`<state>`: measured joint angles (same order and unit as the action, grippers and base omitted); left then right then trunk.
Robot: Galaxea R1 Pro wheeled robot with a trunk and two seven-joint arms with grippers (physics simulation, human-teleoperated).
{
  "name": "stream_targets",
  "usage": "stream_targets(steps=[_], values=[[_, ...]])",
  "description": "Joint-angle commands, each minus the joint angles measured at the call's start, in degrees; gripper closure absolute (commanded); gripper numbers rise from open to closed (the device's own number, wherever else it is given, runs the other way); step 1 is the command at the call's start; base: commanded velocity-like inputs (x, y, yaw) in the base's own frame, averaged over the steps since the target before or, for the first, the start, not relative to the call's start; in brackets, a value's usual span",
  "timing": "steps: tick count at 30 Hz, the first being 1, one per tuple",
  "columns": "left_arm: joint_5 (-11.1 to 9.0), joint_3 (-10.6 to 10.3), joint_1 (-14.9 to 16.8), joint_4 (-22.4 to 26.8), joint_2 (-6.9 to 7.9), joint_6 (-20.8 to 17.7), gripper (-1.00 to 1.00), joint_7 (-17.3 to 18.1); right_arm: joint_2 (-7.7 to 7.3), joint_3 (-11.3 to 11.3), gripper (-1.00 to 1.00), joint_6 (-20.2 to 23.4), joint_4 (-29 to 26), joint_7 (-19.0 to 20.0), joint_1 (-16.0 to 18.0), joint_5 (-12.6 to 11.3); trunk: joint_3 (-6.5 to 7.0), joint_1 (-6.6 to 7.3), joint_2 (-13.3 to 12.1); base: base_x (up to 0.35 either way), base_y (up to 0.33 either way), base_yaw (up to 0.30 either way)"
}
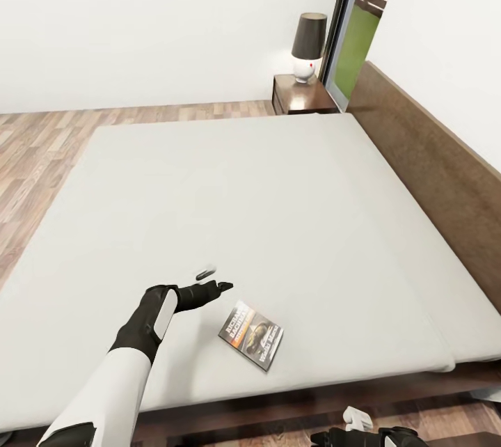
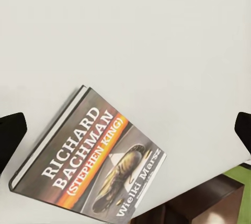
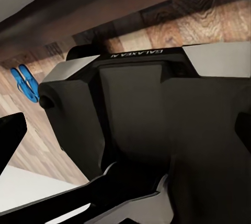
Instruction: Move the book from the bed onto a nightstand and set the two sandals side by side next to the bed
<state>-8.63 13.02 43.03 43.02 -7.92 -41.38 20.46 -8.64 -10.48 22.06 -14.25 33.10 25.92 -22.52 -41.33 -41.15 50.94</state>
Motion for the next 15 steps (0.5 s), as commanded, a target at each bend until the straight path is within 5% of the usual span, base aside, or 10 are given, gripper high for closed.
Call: stream_targets(steps=[1,15], values=[[-0.16,0.33,0.04,0.04,-0.07,-0.45,-1.0,0.11,-0.06,-0.42,-1.0,0.35,-0.08,0.01,0.01,-0.6,-0.23,-0.23,0.45,0.0,0.0,0.0],[-0.16,0.34,0.04,0.04,-0.02,-0.45,-1.0,0.11,-0.06,-0.42,-1.0,0.36,-0.08,0.04,0.01,-0.6,-2.74,-3.31,6.07,0.0,0.0,0.0]])
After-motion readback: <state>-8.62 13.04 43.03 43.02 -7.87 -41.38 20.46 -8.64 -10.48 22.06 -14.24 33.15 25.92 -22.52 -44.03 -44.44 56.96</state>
